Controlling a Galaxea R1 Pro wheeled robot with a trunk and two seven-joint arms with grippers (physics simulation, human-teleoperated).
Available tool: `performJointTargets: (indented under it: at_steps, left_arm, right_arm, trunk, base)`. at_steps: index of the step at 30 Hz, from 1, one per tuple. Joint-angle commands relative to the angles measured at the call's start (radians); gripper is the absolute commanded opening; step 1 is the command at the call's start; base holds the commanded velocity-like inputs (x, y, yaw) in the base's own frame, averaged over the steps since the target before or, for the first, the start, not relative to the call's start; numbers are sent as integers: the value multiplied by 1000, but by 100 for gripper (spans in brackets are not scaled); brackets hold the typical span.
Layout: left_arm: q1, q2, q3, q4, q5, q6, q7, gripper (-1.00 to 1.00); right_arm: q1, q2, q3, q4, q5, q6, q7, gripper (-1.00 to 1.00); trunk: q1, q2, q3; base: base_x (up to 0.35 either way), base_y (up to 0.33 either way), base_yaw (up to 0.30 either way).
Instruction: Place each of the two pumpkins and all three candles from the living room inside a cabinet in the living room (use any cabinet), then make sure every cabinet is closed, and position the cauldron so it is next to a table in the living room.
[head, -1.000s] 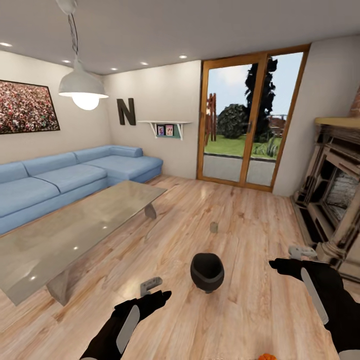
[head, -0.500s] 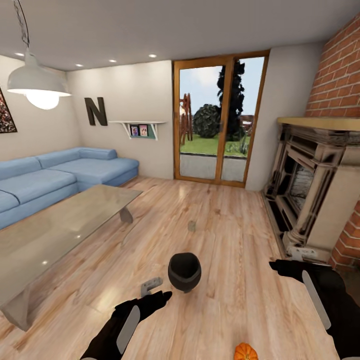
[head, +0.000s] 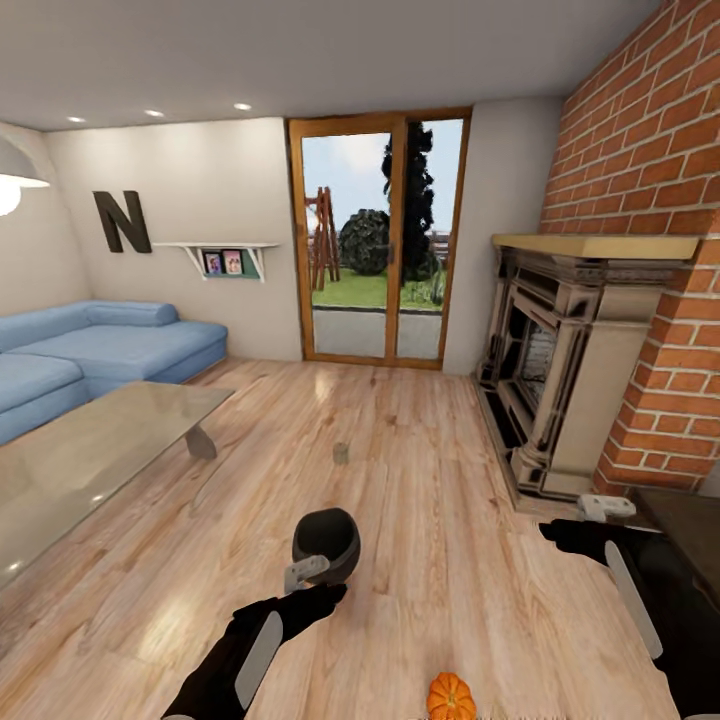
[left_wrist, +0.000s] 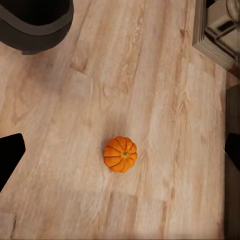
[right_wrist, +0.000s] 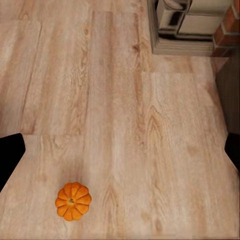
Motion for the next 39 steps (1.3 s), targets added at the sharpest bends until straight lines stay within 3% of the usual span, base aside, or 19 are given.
performJointTargets:
  at_steps: [1, 3, 4, 5, 14, 22, 27, 30, 34, 35, 36, 37, 38, 39]
  left_arm:
    - [0, 0, 0, 0, 2, 0, 0, 100]
    - [0, 2, 0, -1, 27, 0, 2, 100]
    - [1, 7, 0, -2, 79, 0, 4, 100]
    - [1, 9, 0, -3, 95, 0, 5, 100]
    - [1, 19, 9, -4, 189, -7, 23, 100]
    - [0, 16, 0, -10, 214, -13, 126, 100]
    - [0, 17, 4, -14, 220, -14, 146, 100]
    - [-6, 18, 32, -10, 282, -14, 147, 100]
    - [-26, 18, 61, -7, 412, -15, 153, 100]
    - [-45, 18, 69, -4, 463, -19, 156, 100]
    - [-53, 19, 72, -2, 482, -23, 158, 100]
    - [-61, 19, 74, 0, 499, -27, 159, 100]
    - [-77, 20, 80, -2, 532, -35, 162, 100]
    - [-80, 21, 81, -5, 540, -35, 162, 100]
  right_arm:
    - [0, 0, 0, 0, 0, 0, 0, 100]
    - [-1, 0, -1, 1, 0, 0, 0, 100]
    - [0, -1, -1, 1, 0, 0, 0, 100]
    - [0, -1, -1, 1, 1, 0, 0, 100]
    - [-1, -1, -2, 0, 2, 1, 0, 100]
    - [-1, -1, -17, -1, 2, 1, 1, 100]
    - [-1, -1, -25, 0, 2, 13, 1, 100]
    - [-2, -1, -29, 4, 2, 56, 0, 100]
    - [-4, 1, -32, 8, 1, 80, -1, 100]
    - [-4, 1, -35, 6, 2, 86, -1, 100]
    - [-4, 0, -39, 4, 2, 88, -1, 100]
    - [-4, 0, -47, 2, 2, 90, -1, 100]
    - [-3, 0, -82, -17, 2, 95, -1, 100]
    - [-3, 1, -94, -25, 2, 96, -1, 100]
  trunk:
    - [0, 0, 0]
    - [0, 0, 0]
    - [0, 0, 0]
    - [0, 0, 0]
    - [0, 0, 0]
    - [0, 0, 0]
    - [0, 0, 0]
    - [0, 0, 0]
    - [0, 0, 0]
    - [0, 0, 0]
    - [0, 0, 0]
    - [0, 0, 0]
    - [0, 0, 0]
    - [0, 0, 0]
  base:
    - [0, 0, -299]
    - [0, 0, -299]
    - [0, 0, -299]
    - [0, 0, -299]
    - [0, 0, -299]
    - [0, 0, -299]
    - [0, 0, -299]
    - [0, 0, -299]
    - [0, 0, -299]
    - [0, 0, -299]
    - [0, 0, -299]
    - [0, 0, -299]
    - [0, 0, -299]
    - [0, 0, -299]
